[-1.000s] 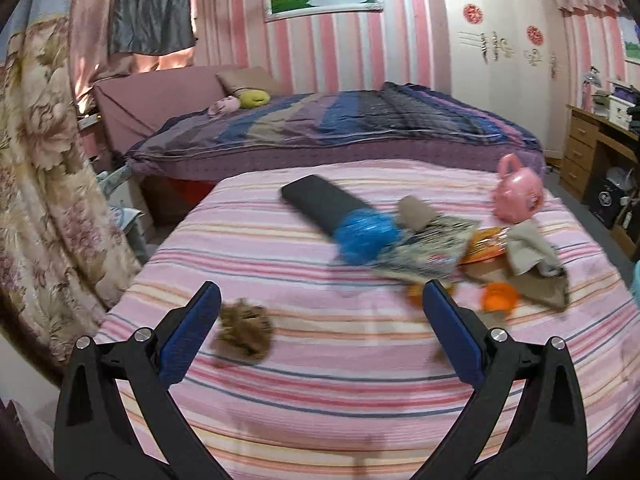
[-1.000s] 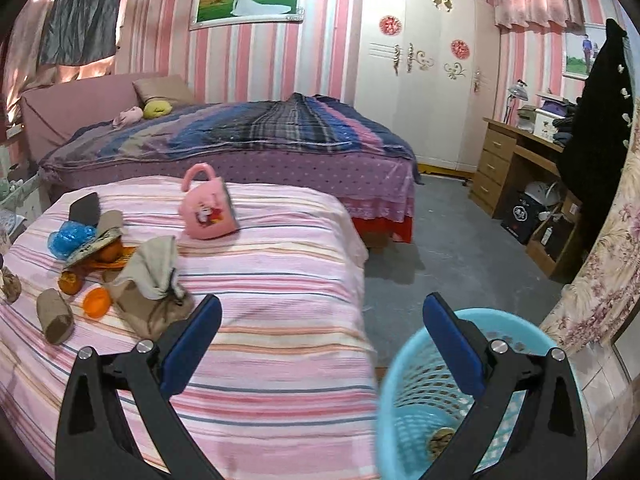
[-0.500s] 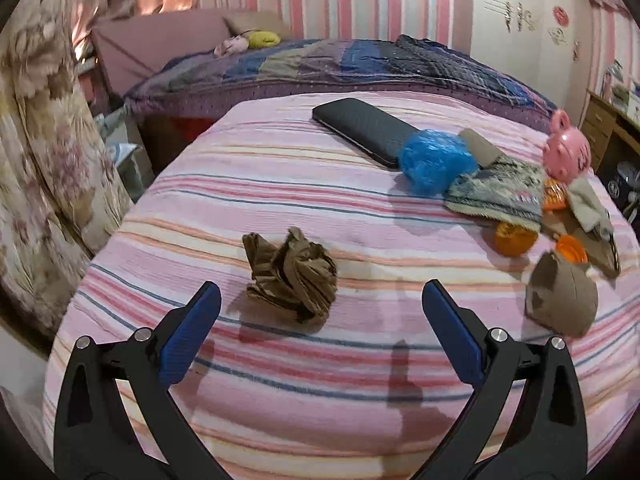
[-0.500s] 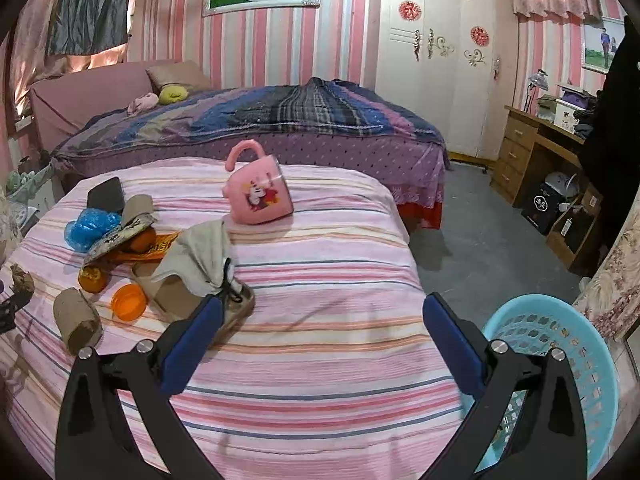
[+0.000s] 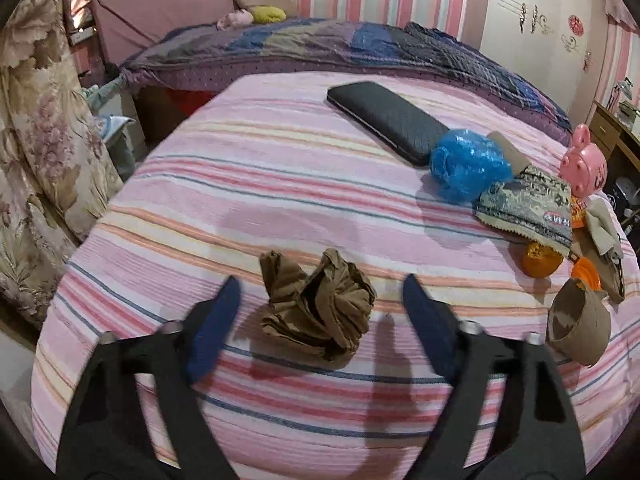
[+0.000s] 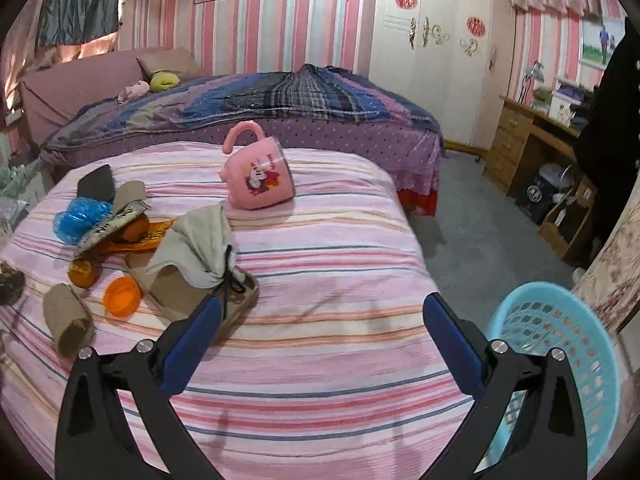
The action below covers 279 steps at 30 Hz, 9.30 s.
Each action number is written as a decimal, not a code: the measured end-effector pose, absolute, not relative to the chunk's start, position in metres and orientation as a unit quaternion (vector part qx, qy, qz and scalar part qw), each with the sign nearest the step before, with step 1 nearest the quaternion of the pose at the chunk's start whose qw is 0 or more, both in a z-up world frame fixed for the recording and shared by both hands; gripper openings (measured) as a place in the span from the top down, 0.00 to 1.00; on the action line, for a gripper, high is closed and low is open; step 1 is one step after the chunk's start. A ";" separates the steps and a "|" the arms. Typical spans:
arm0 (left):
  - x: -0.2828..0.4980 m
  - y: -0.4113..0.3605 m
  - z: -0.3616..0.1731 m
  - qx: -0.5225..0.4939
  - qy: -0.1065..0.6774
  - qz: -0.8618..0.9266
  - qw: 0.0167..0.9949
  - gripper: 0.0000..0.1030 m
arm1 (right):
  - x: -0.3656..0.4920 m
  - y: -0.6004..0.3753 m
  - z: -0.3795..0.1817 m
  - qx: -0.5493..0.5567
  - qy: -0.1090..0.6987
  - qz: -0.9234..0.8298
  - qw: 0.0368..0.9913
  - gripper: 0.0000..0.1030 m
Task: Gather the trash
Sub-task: 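Grasp the second crumpled brown paper with the left gripper, then grasp the cardboard tube with the right gripper while the left holds the paper, then carry the brown paper and cardboard tube over the blue basket, then open the left gripper to drop the paper while the right drops the tube, then move both grippers back over the bed, then reach the left gripper to the orange peel and close on it, then grasp the orange bottle cap with the right gripper while the left holds the peel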
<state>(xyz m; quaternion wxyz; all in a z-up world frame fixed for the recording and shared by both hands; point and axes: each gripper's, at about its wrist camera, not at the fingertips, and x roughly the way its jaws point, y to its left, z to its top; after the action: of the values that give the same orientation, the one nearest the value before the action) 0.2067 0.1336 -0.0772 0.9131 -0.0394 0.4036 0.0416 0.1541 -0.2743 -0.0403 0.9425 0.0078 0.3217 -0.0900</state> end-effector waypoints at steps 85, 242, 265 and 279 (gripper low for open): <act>0.107 -0.149 0.004 0.054 0.256 -0.093 0.961 0.56 | 0.098 -0.394 -0.019 -0.008 0.288 -0.030 0.957 0.49; 0.230 -0.009 -0.074 -0.029 0.402 -0.061 0.913 0.06 | 0.212 -0.292 -0.054 -0.037 0.344 -0.077 0.935 0.04; 0.204 0.006 -0.077 -0.024 0.406 -0.075 0.910 0.67 | 0.197 -0.253 -0.053 -0.016 0.325 -0.015 0.945 0.04; 0.175 0.070 -0.070 -0.009 0.374 -0.014 0.927 0.68 | 0.196 -0.159 -0.076 -0.032 0.367 0.094 0.925 0.23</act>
<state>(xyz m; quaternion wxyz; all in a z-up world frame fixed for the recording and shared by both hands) 0.1746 0.0698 -0.0697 0.9273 -0.0086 0.3739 -0.0143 0.1961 -0.1588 -0.0757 0.9248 -0.0324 0.3674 0.0937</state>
